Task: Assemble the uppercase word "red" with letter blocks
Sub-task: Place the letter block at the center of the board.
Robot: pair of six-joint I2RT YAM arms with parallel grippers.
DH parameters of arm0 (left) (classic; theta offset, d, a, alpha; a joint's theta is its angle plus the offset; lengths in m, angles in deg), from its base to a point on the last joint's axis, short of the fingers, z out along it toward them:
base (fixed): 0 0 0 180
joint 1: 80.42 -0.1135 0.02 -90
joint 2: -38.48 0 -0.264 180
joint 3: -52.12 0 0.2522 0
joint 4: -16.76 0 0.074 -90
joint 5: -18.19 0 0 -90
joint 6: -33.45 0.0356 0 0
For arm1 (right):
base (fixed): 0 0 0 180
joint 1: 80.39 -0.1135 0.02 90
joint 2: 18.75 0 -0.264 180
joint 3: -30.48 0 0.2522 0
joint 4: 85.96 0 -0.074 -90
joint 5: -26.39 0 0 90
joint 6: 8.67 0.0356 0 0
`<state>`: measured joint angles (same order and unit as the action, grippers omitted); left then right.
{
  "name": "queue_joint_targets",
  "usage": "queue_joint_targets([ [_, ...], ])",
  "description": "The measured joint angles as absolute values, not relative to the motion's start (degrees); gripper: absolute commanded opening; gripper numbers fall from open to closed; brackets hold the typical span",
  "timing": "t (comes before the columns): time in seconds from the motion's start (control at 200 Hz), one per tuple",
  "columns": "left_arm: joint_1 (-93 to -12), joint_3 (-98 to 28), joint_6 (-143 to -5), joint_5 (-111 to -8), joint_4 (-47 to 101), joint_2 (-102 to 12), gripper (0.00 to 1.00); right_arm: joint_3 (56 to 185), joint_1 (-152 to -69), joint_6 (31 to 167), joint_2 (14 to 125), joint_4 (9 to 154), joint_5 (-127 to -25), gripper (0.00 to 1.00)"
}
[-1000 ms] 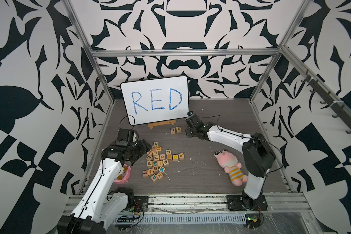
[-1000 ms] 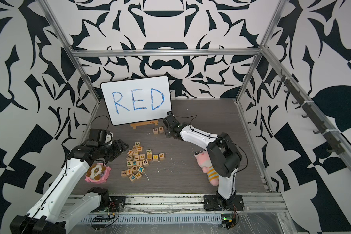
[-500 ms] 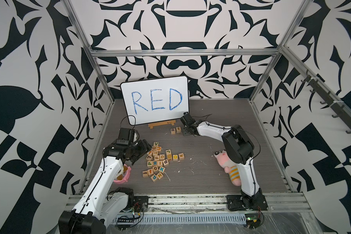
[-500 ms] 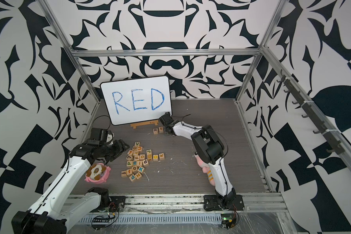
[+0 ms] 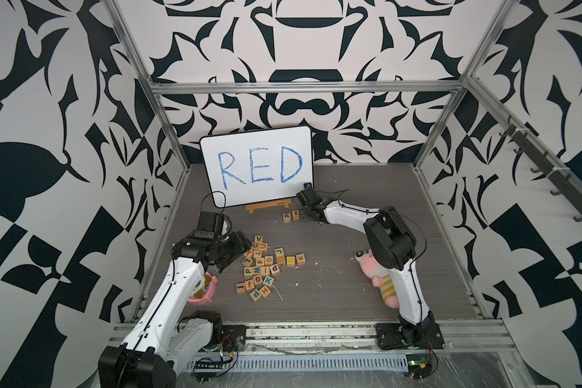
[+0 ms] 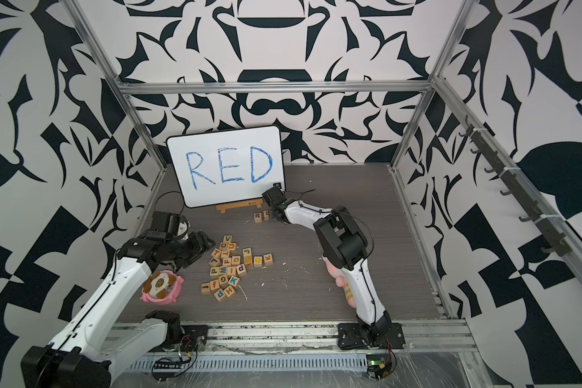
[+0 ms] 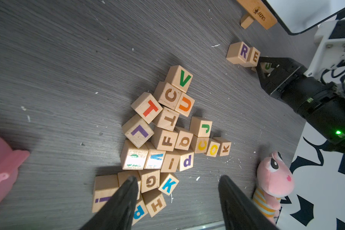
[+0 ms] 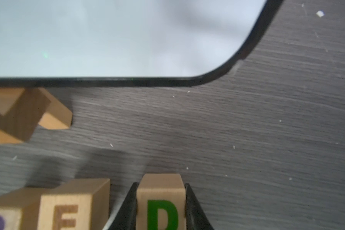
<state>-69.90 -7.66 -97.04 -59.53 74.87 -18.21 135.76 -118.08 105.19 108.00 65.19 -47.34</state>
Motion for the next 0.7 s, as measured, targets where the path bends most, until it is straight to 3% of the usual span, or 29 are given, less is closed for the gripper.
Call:
queue_joint_targets([
  [0.7, -69.9, -7.7, -97.0, -59.3, 74.9, -18.3, 0.69, 135.8, -118.1, 108.2, 108.1, 65.3, -50.9, 0.46],
])
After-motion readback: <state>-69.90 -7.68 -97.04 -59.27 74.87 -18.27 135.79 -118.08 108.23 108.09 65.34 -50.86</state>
